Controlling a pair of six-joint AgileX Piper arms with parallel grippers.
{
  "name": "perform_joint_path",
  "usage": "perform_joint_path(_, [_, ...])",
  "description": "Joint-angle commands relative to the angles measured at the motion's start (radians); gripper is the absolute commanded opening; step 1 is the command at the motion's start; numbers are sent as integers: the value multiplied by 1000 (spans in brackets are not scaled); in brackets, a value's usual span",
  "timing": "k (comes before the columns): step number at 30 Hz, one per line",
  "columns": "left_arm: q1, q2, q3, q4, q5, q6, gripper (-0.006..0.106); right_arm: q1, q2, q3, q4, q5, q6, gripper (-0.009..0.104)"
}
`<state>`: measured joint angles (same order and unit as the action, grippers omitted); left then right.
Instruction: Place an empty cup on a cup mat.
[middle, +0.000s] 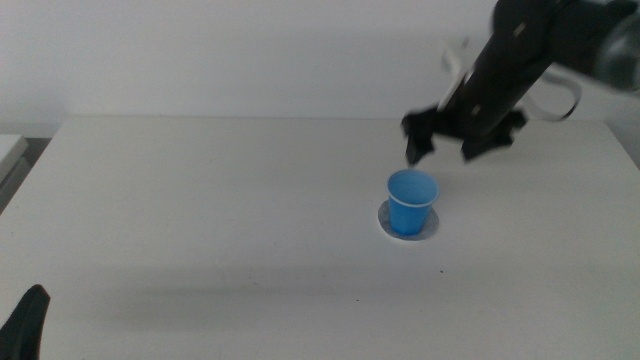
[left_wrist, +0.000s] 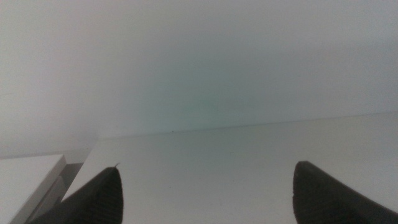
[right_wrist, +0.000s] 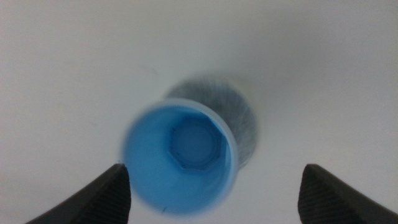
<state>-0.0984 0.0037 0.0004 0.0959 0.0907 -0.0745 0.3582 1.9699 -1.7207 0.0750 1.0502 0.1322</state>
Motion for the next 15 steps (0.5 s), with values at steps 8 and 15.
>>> perform_joint_path(8, [-3,-4,0,-7,-5,-3,94,0,-399,139,-90,-116,-26,76])
perform_joint_path(15, [-3,-4,0,-7,-5,-3,94,0,-679,495,-130,-291,34,76])
